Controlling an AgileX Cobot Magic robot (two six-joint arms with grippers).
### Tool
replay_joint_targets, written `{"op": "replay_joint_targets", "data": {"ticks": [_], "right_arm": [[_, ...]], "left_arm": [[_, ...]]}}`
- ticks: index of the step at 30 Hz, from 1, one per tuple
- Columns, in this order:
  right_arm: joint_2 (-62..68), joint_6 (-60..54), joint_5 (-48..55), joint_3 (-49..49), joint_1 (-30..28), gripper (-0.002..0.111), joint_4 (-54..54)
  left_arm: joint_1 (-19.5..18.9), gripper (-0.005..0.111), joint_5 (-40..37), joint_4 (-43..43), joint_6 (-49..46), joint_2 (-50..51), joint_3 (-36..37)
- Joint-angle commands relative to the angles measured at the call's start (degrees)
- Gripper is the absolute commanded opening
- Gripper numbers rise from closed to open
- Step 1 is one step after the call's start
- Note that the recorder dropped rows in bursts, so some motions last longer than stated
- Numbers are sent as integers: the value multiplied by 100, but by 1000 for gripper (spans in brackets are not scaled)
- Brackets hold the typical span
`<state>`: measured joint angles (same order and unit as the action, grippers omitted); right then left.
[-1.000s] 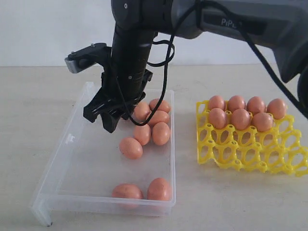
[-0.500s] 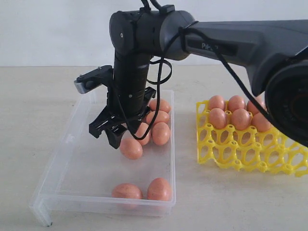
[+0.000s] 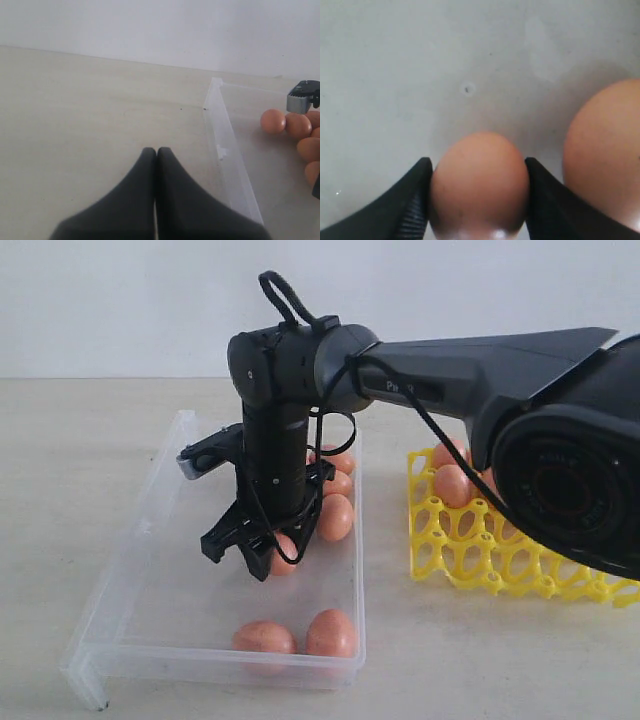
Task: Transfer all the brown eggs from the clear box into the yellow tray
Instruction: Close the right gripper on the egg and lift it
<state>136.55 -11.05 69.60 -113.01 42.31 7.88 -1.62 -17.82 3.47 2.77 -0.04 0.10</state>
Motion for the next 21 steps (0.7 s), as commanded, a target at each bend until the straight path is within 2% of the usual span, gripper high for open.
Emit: {"op": "replay_joint_targets", "data": {"ticks": [1, 9, 21], "right_arm": [[-22, 61, 25, -31, 0, 0, -69], [-539, 50, -22, -31, 0, 0, -2], [-2469, 332, -2038, -31, 0, 0, -2]], "left_arm": [[31, -4, 39, 13, 3, 4, -10], [31, -4, 49, 13, 3, 4, -10], [31, -4, 49, 13, 3, 4, -10]]}}
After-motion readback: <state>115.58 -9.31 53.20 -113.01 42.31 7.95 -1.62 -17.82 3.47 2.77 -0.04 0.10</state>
